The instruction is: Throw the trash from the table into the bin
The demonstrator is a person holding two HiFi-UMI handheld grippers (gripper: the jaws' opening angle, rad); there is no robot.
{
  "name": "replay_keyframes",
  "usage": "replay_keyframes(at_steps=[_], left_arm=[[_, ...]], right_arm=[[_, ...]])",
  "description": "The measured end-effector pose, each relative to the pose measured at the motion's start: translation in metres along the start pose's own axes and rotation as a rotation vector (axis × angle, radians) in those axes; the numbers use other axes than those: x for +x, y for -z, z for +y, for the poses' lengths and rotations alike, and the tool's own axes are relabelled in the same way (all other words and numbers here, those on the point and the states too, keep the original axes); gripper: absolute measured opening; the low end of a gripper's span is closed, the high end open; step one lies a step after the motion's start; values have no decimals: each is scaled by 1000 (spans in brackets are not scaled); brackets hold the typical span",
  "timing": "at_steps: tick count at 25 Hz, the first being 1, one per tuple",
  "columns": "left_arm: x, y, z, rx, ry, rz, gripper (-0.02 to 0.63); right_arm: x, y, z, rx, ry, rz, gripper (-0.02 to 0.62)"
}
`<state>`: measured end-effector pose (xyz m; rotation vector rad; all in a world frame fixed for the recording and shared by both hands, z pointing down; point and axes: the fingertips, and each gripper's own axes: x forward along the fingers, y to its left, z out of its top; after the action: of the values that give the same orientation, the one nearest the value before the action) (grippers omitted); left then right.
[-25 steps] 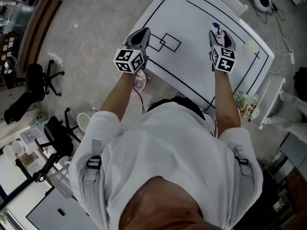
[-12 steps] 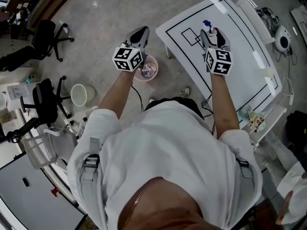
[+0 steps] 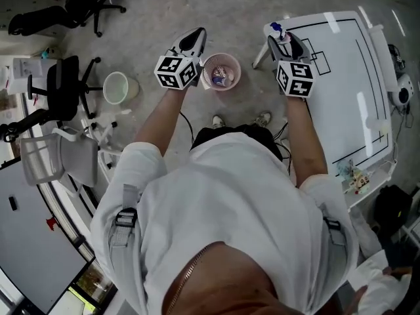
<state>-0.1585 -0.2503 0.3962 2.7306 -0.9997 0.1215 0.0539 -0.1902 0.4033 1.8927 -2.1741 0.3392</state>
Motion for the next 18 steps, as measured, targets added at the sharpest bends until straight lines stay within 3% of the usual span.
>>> replay_keyframes(at_steps=[8,18], left_arm=[[-35,48,51,-62,-98,61,9],[-42,158,96,-183,-230,197,9]], right_arm=[[49,56,65,-10,-129,134,258],[117,172,107,-33,-293,336,258]])
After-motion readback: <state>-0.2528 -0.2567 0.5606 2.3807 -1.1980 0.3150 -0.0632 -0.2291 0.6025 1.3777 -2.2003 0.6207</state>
